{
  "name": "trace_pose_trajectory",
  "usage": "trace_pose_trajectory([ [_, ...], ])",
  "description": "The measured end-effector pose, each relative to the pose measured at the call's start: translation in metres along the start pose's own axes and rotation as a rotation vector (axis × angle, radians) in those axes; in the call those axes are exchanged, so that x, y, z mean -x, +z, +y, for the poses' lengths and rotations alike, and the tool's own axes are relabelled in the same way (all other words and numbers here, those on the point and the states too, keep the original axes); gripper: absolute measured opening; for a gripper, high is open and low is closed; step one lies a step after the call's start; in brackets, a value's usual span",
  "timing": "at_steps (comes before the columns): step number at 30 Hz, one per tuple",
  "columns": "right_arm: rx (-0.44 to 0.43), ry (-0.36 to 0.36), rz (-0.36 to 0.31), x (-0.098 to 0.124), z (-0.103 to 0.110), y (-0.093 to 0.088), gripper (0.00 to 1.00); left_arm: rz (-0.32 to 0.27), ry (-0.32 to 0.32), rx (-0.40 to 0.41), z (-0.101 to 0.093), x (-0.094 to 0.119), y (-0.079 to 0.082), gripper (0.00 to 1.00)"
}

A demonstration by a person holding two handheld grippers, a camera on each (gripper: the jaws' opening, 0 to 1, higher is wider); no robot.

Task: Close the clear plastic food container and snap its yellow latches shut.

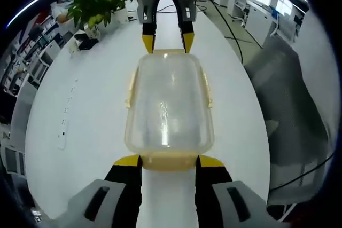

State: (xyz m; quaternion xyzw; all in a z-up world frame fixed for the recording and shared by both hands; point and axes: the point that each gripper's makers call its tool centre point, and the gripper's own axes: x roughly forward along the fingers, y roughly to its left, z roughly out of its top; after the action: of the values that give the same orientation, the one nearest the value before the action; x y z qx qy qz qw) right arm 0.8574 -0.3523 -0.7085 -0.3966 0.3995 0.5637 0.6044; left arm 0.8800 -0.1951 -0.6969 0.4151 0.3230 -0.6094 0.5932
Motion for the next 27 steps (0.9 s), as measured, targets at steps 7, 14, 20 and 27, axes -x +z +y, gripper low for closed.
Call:
trace_pose_trajectory([
  [7,-0.004,0.002,0.017,-0.002,-0.001,-0.015,0.36,-0.012,-0.005,0.004,0.003,-0.013,0.009,0.32],
  [14,0.001,0.013,0.041,-0.004,-0.002,-0.023,0.36,-0.015,-0.013,0.011,0.002,-0.021,0.013,0.32],
  [20,0.009,0.024,0.048,-0.003,-0.001,-0.028,0.36,-0.025,-0.015,0.019,-0.001,-0.024,0.016,0.32],
  [27,0.020,0.026,0.064,-0.005,-0.002,-0.031,0.36,-0.017,-0.015,0.019,-0.003,-0.029,0.015,0.32],
])
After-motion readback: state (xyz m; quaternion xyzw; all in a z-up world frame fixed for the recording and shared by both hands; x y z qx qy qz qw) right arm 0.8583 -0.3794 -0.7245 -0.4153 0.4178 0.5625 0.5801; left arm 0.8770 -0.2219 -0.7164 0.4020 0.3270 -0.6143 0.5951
